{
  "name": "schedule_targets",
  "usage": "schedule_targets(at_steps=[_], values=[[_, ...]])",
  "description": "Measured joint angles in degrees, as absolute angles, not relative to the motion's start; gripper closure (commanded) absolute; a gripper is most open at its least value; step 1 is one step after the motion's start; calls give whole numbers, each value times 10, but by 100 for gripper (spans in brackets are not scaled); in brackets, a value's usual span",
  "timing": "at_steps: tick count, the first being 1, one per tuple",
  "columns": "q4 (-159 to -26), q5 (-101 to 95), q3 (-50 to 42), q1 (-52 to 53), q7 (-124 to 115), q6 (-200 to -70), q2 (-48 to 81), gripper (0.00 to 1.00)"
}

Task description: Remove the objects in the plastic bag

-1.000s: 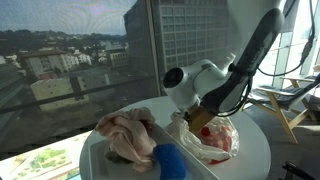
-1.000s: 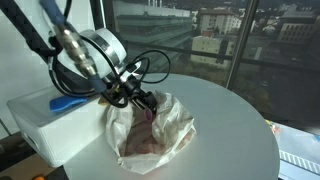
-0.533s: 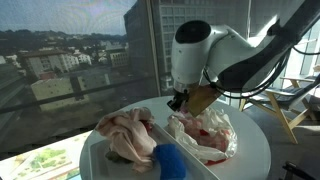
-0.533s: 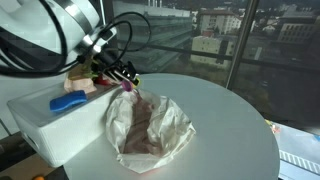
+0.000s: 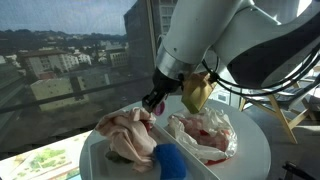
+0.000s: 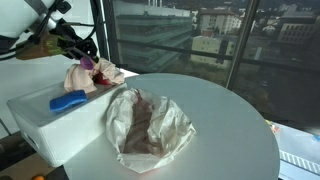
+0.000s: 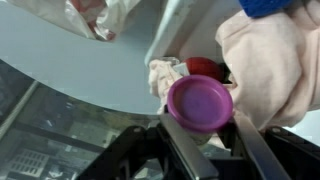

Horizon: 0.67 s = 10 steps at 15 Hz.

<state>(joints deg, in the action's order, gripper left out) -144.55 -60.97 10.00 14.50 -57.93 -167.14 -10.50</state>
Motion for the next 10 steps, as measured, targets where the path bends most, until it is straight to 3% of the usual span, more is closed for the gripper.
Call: schedule_targets(at_steps=[5, 6, 8, 10], values=[[-1454, -590, 89, 148, -495, -1802, -13, 81], [-1454, -582, 89, 148, -474, -1825, 16, 31], [-1450, -569, 92, 146, -427, -1861, 64, 25], [-1445, -569, 108, 134, -395, -1869, 93, 9]])
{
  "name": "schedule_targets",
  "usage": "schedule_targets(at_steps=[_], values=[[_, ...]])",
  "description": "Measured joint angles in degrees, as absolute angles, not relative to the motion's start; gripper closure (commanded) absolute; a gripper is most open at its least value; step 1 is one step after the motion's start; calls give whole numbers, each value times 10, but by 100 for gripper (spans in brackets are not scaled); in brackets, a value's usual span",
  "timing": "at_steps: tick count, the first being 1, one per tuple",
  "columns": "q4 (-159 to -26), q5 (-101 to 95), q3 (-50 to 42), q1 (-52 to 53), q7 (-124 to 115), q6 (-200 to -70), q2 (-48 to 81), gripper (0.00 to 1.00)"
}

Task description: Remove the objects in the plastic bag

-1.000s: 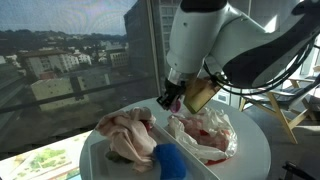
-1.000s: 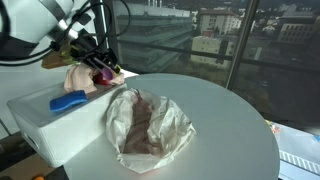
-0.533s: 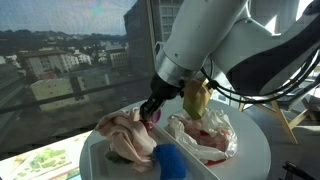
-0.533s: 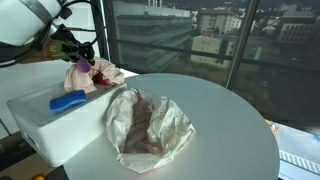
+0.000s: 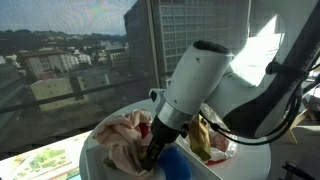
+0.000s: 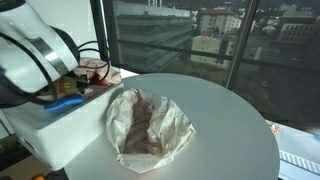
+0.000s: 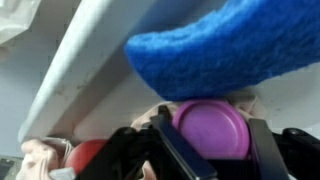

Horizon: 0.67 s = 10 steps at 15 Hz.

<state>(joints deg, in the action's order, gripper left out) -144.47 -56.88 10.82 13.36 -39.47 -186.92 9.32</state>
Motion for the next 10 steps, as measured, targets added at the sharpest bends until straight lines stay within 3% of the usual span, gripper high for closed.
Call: schedule_targets(at_steps=[2, 6, 10], values=[[-1447, -507, 122, 131, -322, -1866, 109, 0], [-1447, -358, 143, 133, -172, -1813, 102, 0], [-1439, -335, 156, 125, -143, -1698, 40, 0]])
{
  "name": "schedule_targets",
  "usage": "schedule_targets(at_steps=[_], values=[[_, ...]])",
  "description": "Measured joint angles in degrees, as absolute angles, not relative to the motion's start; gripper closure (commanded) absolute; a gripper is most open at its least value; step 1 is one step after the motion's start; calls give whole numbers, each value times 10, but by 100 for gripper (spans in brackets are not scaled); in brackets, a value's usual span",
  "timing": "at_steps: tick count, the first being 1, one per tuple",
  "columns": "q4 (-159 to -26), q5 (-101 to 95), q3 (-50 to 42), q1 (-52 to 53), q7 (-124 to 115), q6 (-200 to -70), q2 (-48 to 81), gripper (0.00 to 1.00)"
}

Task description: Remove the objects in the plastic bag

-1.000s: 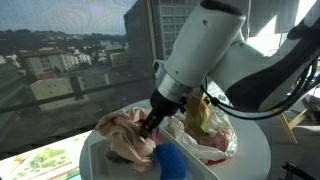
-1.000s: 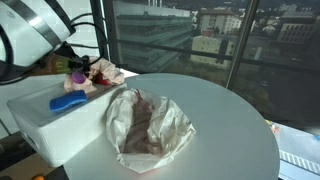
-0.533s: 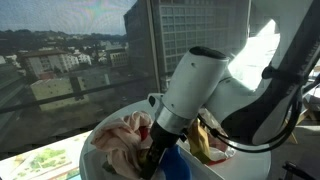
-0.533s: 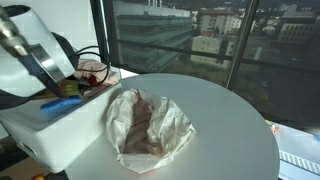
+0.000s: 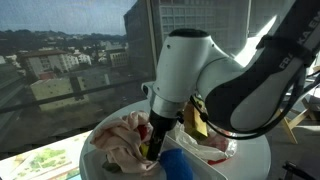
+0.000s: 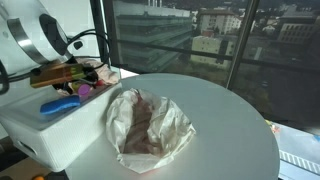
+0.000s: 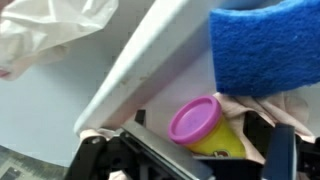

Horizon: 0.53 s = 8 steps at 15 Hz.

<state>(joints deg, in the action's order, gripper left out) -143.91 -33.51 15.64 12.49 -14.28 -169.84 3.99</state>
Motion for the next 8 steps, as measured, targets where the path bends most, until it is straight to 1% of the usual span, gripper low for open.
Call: schedule_targets(at_steps=[5, 8], values=[[-1436, -216, 161, 139, -57, -1610, -41, 0], [-1428, -184, 163, 148, -49, -1557, -83, 0]])
